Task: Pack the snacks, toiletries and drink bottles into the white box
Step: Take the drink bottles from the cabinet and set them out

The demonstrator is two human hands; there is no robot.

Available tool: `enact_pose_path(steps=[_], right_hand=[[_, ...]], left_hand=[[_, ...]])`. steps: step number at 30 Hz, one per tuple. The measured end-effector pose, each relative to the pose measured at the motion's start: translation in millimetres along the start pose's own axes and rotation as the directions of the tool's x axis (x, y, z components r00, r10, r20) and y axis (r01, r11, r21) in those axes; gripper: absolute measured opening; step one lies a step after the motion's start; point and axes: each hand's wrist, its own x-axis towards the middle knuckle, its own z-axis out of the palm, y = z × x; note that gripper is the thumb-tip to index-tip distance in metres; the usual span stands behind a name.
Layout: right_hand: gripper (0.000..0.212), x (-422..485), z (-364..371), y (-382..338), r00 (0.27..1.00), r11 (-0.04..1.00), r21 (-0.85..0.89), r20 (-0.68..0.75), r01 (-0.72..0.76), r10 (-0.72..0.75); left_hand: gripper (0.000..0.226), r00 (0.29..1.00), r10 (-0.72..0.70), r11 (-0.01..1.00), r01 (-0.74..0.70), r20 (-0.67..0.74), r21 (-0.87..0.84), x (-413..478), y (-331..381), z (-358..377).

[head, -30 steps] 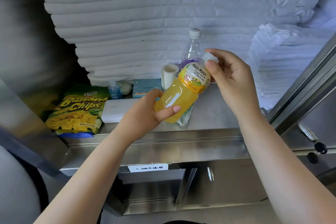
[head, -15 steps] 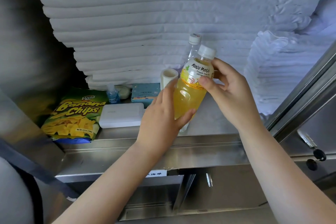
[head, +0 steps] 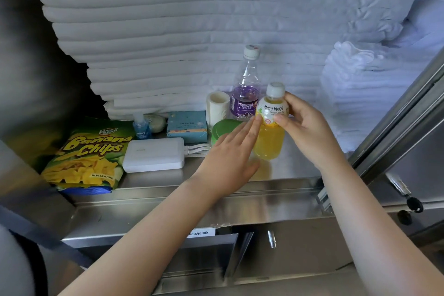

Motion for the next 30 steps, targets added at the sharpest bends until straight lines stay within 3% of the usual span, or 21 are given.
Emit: enact_pose_path(steps=[4,10,14,17,21,30], right_hand=[[0.045,-2.1,2.9,24.9,0.998,0.998,0.028,-0.035,-0.059,0.060],[0.050,-5.1,7.9,35.6,0.993,0.994,0.087,-0.094,-0.062,0.070],[0.067,-17.0,13.0,44.9,0.968,0.993,-0.045,-0.232,-0.108,0.095],[0.055,-32.2,21.6,55.0,0.923,0.979,-0.172,-0.384,-0.111,0.037],[0.046,-30.6,27.8,61.4,0.905,0.962,-0.171,-0.406,-0.211,0.127],[0.039,-5.7,15.3,68.6,0.900,0.963,-0.144,-0.408,-0.228,0.152]], left_hand=[[0.085,0.993,-0.014,0.997,0.006,0.114,0.071,9.1,0.2,19.9],[0.085,0.992,-0.020,0.980,-0.005,0.124,0.198,14.1,-1.2,29.4],[0.082,0.991,0.001,0.969,-0.034,0.135,0.243,8.2,-3.0,31.6],[0.079,0.989,0.028,0.949,-0.072,0.146,0.308,3.4,-1.9,32.8],[0.074,0.989,0.006,0.938,-0.057,0.148,0.342,8.5,3.9,33.9],[0.069,0.975,-0.085,0.929,0.003,0.205,0.371,45.0,10.7,38.5]])
